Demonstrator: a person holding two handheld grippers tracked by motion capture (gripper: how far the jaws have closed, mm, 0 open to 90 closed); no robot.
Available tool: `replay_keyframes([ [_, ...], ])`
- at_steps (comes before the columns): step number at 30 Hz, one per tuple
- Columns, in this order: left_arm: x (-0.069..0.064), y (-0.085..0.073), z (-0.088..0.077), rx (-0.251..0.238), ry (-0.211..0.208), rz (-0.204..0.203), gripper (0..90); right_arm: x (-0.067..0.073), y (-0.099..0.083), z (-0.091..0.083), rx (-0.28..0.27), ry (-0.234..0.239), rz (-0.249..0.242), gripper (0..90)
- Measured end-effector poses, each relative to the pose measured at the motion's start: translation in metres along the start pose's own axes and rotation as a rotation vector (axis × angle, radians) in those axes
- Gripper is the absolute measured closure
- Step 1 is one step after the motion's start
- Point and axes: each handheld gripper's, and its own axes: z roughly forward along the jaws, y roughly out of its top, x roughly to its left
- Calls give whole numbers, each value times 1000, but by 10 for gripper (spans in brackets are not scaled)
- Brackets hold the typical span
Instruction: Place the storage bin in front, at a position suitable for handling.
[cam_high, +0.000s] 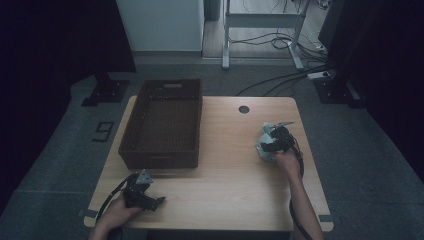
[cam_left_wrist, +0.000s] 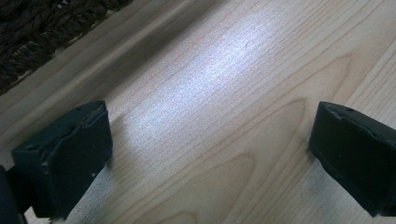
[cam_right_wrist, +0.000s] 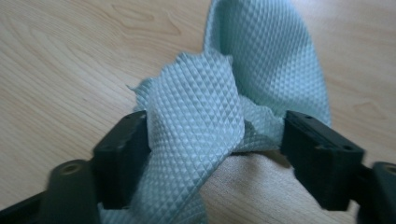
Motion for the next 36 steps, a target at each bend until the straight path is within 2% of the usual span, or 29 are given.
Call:
replay_keyframes([
  [1,0,0,0,0,0,0,0,0,0,0,0,0,0,252],
  [3,0,0,0,0,0,0,0,-2,-3,5,6,6,6,313],
  [4,0,0,0,1,-2,0,0,-3,-5,7,16,23,8,414],
  [6,0,0,0,1,-1,0,0,-4,-5,8,23,36,12,444],
  [8,0,0,0,1,-2,0,0,-1,-5,7,36,53,19,580],
  [9,0,0,0,1,-2,0,0,-1,-5,7,36,53,19,580],
  [13,0,0,0,1,-1,0,0,2,-4,5,43,47,2,675],
  [20,0,0,0,0,-1,0,0,2,2,-11,7,33,-10,706],
  [26,0,0,0,1,0,-1,0,4,12,-36,-31,42,-22,712],
  [28,0,0,0,2,0,-1,0,7,18,-51,-61,47,-36,710],
  [30,0,0,0,2,0,-1,0,8,19,-54,-67,46,-39,710],
  [36,0,0,0,2,1,-4,0,16,29,-79,-104,54,-72,709],
])
